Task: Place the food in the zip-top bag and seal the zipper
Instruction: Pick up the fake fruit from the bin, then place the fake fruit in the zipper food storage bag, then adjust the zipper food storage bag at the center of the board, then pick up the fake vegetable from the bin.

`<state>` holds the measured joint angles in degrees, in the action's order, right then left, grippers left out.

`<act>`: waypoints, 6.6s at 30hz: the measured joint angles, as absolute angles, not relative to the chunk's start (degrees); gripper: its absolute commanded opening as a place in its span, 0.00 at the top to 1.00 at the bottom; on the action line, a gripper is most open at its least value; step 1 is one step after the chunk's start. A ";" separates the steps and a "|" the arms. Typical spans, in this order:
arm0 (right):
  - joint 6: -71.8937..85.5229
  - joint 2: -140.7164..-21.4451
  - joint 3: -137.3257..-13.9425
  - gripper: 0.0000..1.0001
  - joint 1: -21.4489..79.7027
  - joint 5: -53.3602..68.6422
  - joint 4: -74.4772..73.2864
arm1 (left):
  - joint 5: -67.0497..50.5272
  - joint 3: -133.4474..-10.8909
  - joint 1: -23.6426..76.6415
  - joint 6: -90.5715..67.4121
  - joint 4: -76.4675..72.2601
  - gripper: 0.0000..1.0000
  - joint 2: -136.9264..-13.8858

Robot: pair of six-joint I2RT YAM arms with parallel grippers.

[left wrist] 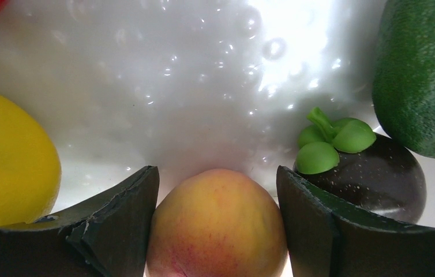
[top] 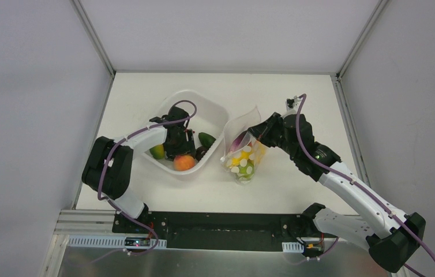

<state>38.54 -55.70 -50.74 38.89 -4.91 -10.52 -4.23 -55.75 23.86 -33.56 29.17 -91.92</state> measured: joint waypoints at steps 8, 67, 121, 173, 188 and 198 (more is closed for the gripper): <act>38.54 -55.72 -50.74 0.99 38.87 -4.91 -10.55 | 0.36 -55.40 24.03 -33.39 28.93 1.00 -79.44; 38.52 -52.84 -50.76 1.00 38.81 1.96 -10.55 | 2.76 -69.93 47.66 -27.99 3.86 0.32 -77.36; 45.69 -50.98 -46.35 1.00 26.70 8.84 -12.60 | -4.99 -75.53 47.55 -26.35 20.01 1.00 -85.71; 42.81 -55.02 -47.24 1.00 26.59 9.93 -11.75 | 23.05 -62.63 23.18 -57.30 25.65 0.09 -93.19; 42.44 -55.66 -47.24 1.00 26.59 9.91 -11.25 | 31.57 -79.92 23.20 -84.68 40.18 0.16 -106.43; 42.35 -55.86 -47.24 1.00 26.48 9.89 -11.05 | 30.41 -83.29 23.20 -88.36 46.35 0.28 -111.85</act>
